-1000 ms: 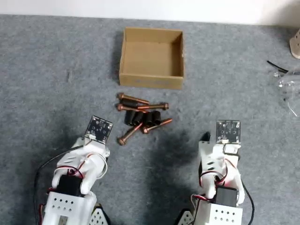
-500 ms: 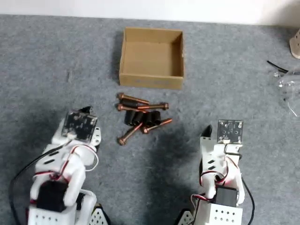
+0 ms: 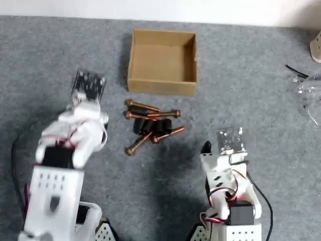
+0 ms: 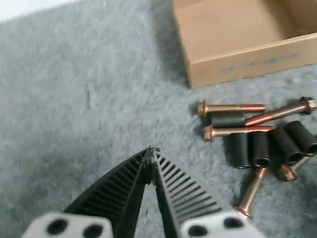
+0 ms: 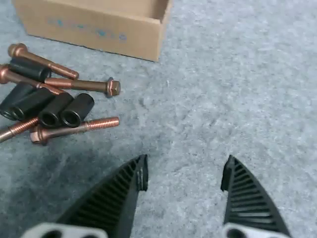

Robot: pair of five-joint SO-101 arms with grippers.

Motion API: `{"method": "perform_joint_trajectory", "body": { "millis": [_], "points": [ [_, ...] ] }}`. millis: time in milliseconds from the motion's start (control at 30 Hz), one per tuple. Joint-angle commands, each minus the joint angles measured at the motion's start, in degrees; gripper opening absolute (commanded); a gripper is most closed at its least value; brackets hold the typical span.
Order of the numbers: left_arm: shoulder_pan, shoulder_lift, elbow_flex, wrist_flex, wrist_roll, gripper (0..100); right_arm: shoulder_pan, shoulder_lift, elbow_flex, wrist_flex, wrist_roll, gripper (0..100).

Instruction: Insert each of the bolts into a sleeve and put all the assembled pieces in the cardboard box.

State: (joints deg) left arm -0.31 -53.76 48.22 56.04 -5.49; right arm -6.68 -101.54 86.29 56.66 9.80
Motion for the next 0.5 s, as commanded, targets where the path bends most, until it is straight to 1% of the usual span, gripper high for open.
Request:
{"method": "perform_joint_trajectory", "body": {
  "millis": [0,67,133,333,467],
  "points": [
    [-1.5,11.7,-8.5,-1.2,5.1,1,-1.1,9.2,-3.4,-5.8,-0.2,22.8],
    [-1.5,14.7,-8.8,-1.3,7.0,1,-2.2,16.3,-4.6,-8.7,-0.1,22.8],
    [-1.5,16.5,-8.2,-3.6,8.8,1,-2.9,23.5,-7.0,-11.5,-0.4,22.8],
    [-1.5,16.9,1.8,-16.6,15.0,1,-8.1,40.6,-13.9,-19.6,-0.5,22.8],
    [-1.7,16.9,7.4,-24.8,15.6,1,-11.1,48.7,-18.0,-23.1,-0.5,22.8]
  ]
}}
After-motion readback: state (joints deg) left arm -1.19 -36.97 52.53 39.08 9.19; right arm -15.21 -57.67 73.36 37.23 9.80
